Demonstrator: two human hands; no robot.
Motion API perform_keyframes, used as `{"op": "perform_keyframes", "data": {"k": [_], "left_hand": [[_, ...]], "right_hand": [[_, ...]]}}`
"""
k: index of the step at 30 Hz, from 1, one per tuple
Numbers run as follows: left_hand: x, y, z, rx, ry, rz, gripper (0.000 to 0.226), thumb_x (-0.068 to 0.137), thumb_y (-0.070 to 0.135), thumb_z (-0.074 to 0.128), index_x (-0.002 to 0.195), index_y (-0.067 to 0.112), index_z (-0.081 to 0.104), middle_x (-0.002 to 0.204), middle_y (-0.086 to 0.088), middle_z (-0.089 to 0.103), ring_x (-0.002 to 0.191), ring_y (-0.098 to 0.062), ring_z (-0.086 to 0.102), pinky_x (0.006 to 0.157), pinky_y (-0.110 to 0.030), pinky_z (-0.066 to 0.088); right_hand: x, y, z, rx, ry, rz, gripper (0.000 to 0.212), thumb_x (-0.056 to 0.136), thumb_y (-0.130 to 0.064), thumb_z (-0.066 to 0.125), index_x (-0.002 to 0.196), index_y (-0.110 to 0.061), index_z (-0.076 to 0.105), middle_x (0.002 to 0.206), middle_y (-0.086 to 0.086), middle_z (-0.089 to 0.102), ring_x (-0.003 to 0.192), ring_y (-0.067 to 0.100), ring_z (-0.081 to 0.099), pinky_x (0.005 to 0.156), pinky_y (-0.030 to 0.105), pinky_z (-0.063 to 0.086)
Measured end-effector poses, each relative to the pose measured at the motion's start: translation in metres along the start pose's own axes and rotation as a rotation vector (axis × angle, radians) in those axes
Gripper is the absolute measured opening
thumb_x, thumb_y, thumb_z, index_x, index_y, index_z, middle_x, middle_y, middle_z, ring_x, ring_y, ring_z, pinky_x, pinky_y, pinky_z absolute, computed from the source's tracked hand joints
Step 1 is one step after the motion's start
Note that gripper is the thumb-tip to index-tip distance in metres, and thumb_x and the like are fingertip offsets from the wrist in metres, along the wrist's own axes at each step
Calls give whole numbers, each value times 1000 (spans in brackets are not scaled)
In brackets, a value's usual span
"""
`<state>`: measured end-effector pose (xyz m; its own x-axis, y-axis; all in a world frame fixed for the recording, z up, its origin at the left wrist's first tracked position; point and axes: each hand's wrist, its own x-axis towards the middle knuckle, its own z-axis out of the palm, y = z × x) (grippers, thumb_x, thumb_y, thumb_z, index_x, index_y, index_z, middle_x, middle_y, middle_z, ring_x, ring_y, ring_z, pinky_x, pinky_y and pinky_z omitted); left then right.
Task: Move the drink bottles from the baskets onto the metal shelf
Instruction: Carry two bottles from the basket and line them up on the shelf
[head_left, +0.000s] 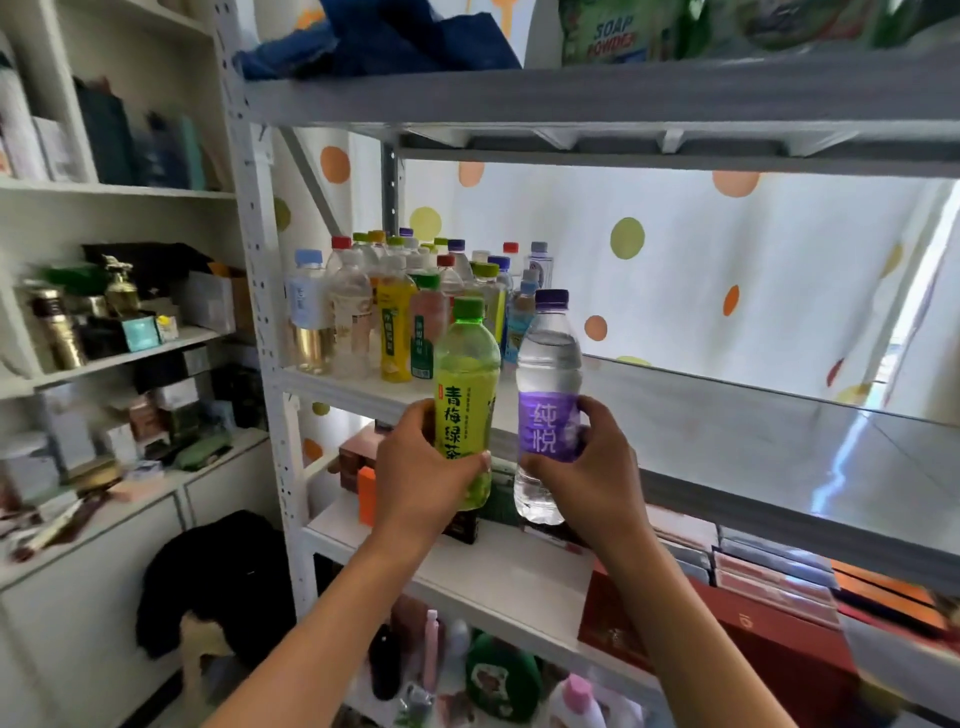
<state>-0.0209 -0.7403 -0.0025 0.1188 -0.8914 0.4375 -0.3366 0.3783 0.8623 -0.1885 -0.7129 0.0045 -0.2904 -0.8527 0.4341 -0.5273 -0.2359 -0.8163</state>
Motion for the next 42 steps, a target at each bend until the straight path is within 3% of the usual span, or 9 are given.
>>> {"op": "perform_keyframes", "data": {"k": [2,4,9,17,24,28,32,36,42], "left_hand": [[19,-2,8,-29,8,-21,55,66,21,87,109,31,55,94,22,62,84,10,58,66,-4,46],[42,-6,20,-42,46,-30,57,63,21,89,108,30,56,95,19,65,87,4,62,75,-17,53],[91,-13,46,2,159,-51,61,61,18,88,109,29,51,100,12,65,92,-11,65,82,-30,55],[153,-34,86,40,236,-54,63,60,11,88,107,26,48,104,4,64,95,-16,62,83,-31,51],[184,-56,120,151,279,-3,57,65,18,87,111,19,54,110,-1,62,100,-18,61,83,-30,50],[189,-59,121,336,325,31,52,67,28,86,112,20,60,109,2,64,104,-21,59,88,-39,53],[186,-55,125,449,383,73,66,73,25,82,127,13,48,124,-6,54,115,-25,52,96,-38,47],[178,-61,131,458,441,123,69,79,26,78,132,10,37,130,-8,48,119,-24,49,94,-31,44],[169,-81,140,377,471,153,64,84,31,72,135,10,38,129,-8,48,119,-20,46,95,-30,45]], "right_hand": [[20,6,5,7,7,16,81,65,-22,87,134,-29,47,98,-8,72,80,5,69,75,33,59],[44,11,9,17,13,16,80,64,-21,87,134,-29,48,95,-7,72,78,7,69,75,34,58],[101,23,16,50,-30,-14,78,66,-19,86,132,-27,47,103,-4,73,81,8,68,64,20,47],[176,51,41,81,-38,-30,71,67,-17,82,126,-28,44,109,-1,72,92,22,67,76,33,50],[221,77,61,99,-29,-7,70,69,-14,80,126,-22,41,116,6,68,96,27,65,78,31,48],[233,82,72,139,-14,18,72,69,-13,82,127,-19,41,120,6,63,98,24,63,80,30,47],[244,78,81,130,-5,30,75,68,-10,84,131,-13,43,124,10,52,99,22,55,88,34,48],[251,78,97,93,-28,11,79,68,-9,83,134,-13,39,132,11,49,120,30,52,98,40,48],[247,82,108,-13,-3,-23,83,76,-24,79,143,-24,29,143,5,47,124,29,54,91,45,53]]}}
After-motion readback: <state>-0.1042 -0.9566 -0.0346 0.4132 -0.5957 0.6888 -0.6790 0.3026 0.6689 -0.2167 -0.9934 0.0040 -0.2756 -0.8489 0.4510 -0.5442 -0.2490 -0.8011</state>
